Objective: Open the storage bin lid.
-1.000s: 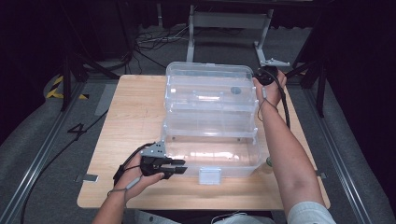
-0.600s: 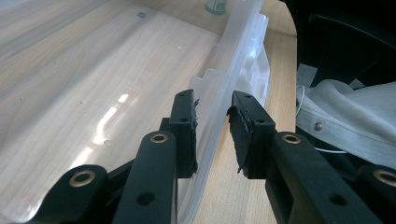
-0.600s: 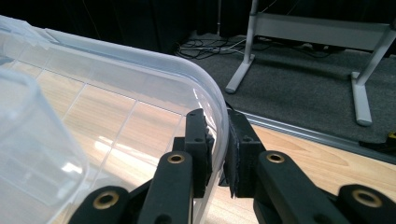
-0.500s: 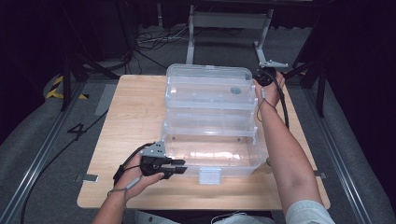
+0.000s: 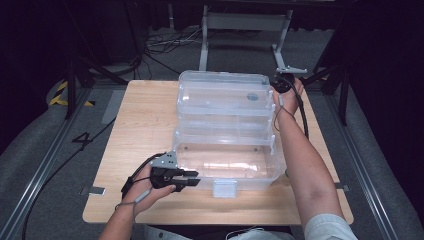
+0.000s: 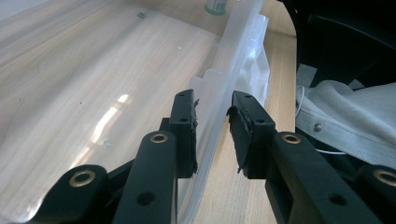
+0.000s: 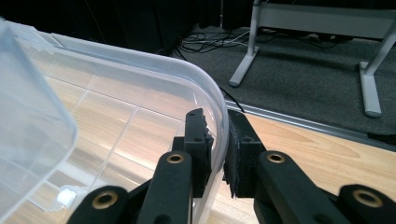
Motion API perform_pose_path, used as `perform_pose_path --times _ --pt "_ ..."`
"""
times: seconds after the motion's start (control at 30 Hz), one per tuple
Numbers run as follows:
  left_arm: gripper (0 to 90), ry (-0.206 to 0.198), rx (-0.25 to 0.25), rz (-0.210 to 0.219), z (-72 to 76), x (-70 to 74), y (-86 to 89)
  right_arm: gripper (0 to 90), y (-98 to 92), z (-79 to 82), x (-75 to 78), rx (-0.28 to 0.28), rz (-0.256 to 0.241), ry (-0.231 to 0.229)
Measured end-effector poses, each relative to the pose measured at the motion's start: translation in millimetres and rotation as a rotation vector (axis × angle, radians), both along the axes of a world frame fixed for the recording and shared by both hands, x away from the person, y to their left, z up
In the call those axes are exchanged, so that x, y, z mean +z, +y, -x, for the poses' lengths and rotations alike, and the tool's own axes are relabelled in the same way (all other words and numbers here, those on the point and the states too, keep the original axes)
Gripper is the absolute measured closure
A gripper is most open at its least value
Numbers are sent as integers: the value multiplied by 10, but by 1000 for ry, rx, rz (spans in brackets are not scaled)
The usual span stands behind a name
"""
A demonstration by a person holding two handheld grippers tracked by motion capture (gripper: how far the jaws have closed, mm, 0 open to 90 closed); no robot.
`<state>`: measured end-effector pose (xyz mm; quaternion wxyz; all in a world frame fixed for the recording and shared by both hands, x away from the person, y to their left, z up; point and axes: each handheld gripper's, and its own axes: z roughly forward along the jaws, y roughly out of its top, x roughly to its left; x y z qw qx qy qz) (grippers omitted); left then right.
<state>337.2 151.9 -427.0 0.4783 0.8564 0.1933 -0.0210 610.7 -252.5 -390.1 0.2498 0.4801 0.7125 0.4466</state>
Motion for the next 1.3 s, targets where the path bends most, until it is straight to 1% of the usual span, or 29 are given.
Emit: perform_pose_path --times 0.3,0.5,0.63,0.83,1.13,1.2,1.3 --pt "717 1 -1 -1 -1 1 0 803 -6 -31 -65 4 -15 24" --pt "717 1 -1 -1 -2 1 0 802 -9 -45 -89 5 -15 32" --pt "717 0 -1 0 -1 0 0 801 -20 -57 -115 7 -27 42" --pt "716 0 -1 1 -1 0 1 797 -17 -75 -159 7 -16 59" --pt "717 0 0 1 -1 -1 1 796 -21 -78 -173 6 -19 58" --pt "717 0 -1 1 -2 0 1 794 -14 -77 -165 4 -16 59" --pt "717 3 -2 3 -3 0 2 778 5 -72 -153 8 2 58"
